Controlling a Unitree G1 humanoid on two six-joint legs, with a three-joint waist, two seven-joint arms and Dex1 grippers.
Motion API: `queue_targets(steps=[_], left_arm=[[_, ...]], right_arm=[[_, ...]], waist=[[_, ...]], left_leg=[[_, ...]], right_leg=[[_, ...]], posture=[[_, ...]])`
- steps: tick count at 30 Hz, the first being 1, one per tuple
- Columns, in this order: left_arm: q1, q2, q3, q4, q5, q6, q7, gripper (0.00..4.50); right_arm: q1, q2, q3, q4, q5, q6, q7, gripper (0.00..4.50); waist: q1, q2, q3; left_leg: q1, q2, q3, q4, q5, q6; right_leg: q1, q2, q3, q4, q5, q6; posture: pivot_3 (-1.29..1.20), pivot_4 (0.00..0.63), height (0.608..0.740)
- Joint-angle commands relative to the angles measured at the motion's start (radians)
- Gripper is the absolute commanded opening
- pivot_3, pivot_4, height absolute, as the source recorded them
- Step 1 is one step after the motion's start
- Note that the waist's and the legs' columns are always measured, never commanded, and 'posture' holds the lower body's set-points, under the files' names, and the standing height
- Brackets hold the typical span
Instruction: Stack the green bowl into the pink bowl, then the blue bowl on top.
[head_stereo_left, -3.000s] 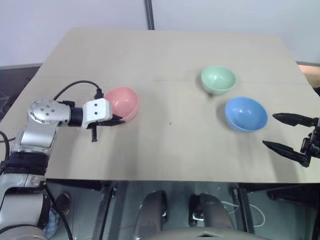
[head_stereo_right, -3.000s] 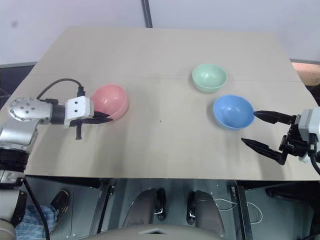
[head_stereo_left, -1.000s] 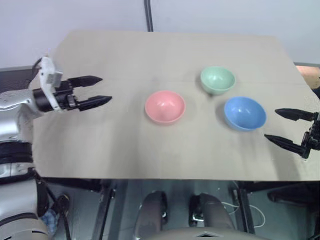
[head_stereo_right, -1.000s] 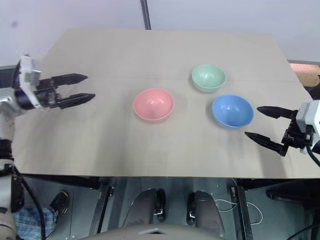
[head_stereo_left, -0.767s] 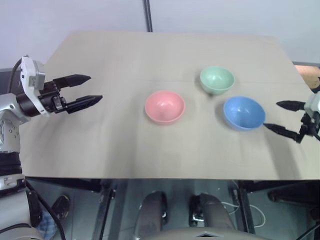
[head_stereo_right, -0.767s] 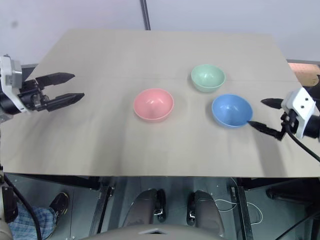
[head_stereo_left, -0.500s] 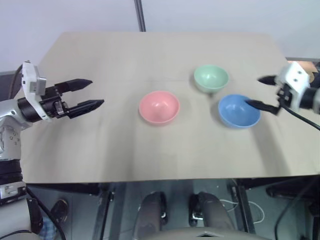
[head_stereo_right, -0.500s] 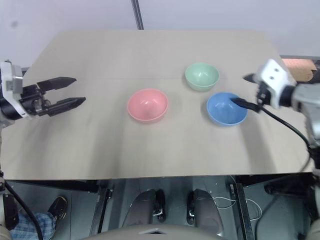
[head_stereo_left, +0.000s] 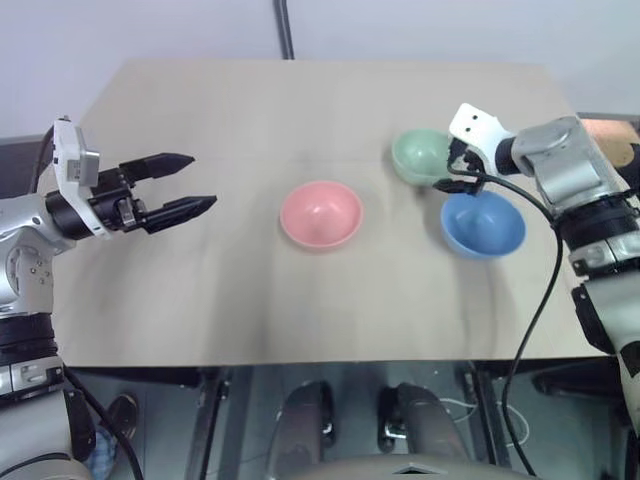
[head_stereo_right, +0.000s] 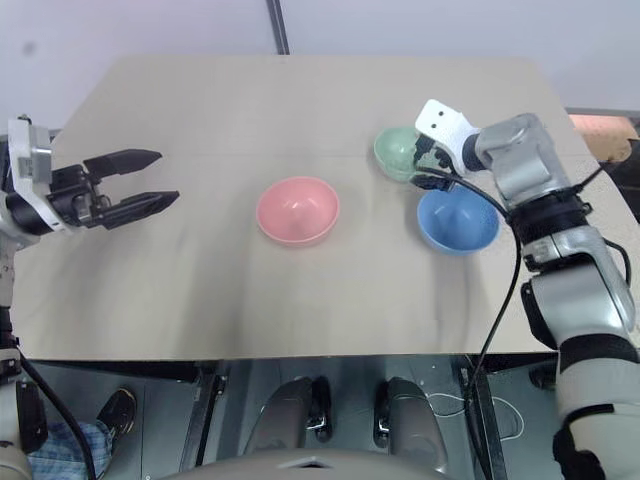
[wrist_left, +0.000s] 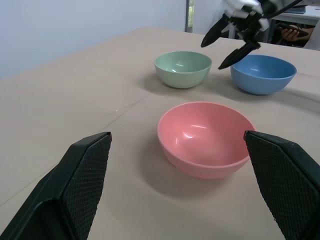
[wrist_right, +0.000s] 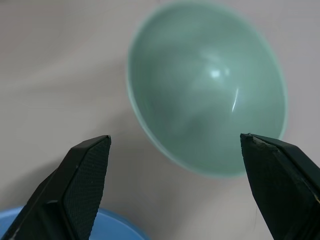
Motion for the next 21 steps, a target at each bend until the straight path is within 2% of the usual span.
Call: queue_targets(steps=[1, 12, 15, 17, 20, 21], left_arm=[[-0.005, 0.017, 0.027, -0.016, -0.015, -0.001, -0.013, 4.48], [0.026, 0.017, 0.040, -0.039, -0.016, 0.002, -0.014, 4.48], [0.021, 0.016, 0.035, -0.035, -0.013, -0.001, -0.014, 4.50], [0.019, 0.016, 0.033, -0.034, -0.011, -0.003, -0.013, 4.50], [0.016, 0.013, 0.030, -0.030, -0.008, -0.007, -0.011, 4.50], [0.016, 0.011, 0.029, -0.030, -0.007, -0.009, -0.009, 4.50]], right_arm=[[-0.068, 0.020, 0.017, 0.097, -0.057, -0.043, -0.007, 4.50], [-0.134, 0.101, 0.103, 0.292, -0.227, -0.250, -0.074, 4.50], [-0.148, 0.121, 0.095, 0.301, -0.233, -0.278, -0.065, 3.63], [-0.152, 0.126, 0.092, 0.308, -0.239, -0.300, -0.055, 2.80], [-0.151, 0.133, 0.089, 0.315, -0.245, -0.321, -0.055, 1.32], [-0.150, 0.136, 0.086, 0.315, -0.244, -0.321, -0.055, 1.11]], waist=[[-0.001, 0.000, 0.000], [-0.017, 0.000, 0.000], [-0.023, 0.000, 0.000], [-0.025, 0.000, 0.000], [-0.024, 0.000, 0.000], [-0.024, 0.000, 0.000]], left_leg=[[0.000, 0.000, 0.001, 0.000, 0.000, 0.000], [0.000, 0.000, 0.002, -0.001, 0.000, 0.000], [0.000, 0.000, 0.002, -0.001, 0.000, 0.000], [0.000, 0.000, 0.002, -0.001, 0.000, 0.000], [0.001, 0.001, 0.003, -0.001, 0.000, 0.000], [0.000, 0.001, 0.003, -0.001, 0.000, 0.000]], right_leg=[[-0.001, 0.000, 0.001, 0.000, 0.000, 0.000], [-0.002, 0.000, 0.002, 0.001, 0.000, 0.000], [-0.002, 0.000, 0.002, 0.001, 0.000, 0.000], [-0.002, 0.000, 0.002, 0.001, 0.000, 0.000], [-0.002, 0.000, 0.003, 0.001, 0.000, 0.000], [-0.002, 0.000, 0.003, 0.001, 0.000, 0.000]], posture=[[0.00, 0.150, 0.740], [0.00, 0.150, 0.740], [0.00, 0.150, 0.740], [0.00, 0.150, 0.740], [0.00, 0.150, 0.740], [0.00, 0.150, 0.740]])
